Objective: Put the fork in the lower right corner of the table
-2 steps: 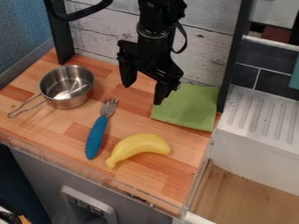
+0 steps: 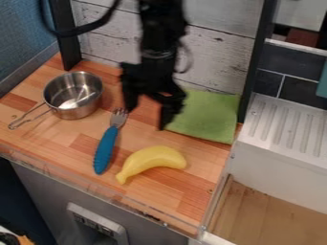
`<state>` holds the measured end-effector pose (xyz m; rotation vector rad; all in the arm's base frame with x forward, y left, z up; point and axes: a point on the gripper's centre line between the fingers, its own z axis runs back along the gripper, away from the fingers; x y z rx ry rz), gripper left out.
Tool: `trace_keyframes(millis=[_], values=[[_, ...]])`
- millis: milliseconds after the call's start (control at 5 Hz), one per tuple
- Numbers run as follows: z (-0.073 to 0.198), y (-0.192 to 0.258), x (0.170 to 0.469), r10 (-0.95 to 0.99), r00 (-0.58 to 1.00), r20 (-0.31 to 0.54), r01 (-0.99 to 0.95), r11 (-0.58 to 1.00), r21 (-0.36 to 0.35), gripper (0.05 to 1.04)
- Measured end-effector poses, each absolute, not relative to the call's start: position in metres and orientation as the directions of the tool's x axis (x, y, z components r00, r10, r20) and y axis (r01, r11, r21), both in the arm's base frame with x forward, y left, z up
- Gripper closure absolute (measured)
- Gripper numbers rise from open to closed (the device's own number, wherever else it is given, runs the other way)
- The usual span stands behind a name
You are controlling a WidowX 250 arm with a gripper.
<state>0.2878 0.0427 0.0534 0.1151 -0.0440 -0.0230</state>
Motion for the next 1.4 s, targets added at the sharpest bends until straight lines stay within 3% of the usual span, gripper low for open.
trace_keyframes(millis=[400, 1000, 1200, 1400], values=[[0.048, 0.075, 0.252, 0.105, 0.994, 0.017, -0.106, 0.984, 0.144, 0.082], [0.002, 0.072, 0.253, 0.136, 0.991, -0.019, -0.133, 0.984, 0.116, 0.082], [-0.001, 0.077, 0.258, 0.174, 0.985, -0.010, -0.171, 0.975, 0.139, 0.137], [-0.001, 0.083, 0.258, 0.199, 0.980, -0.002, -0.197, 0.969, 0.153, 0.432]])
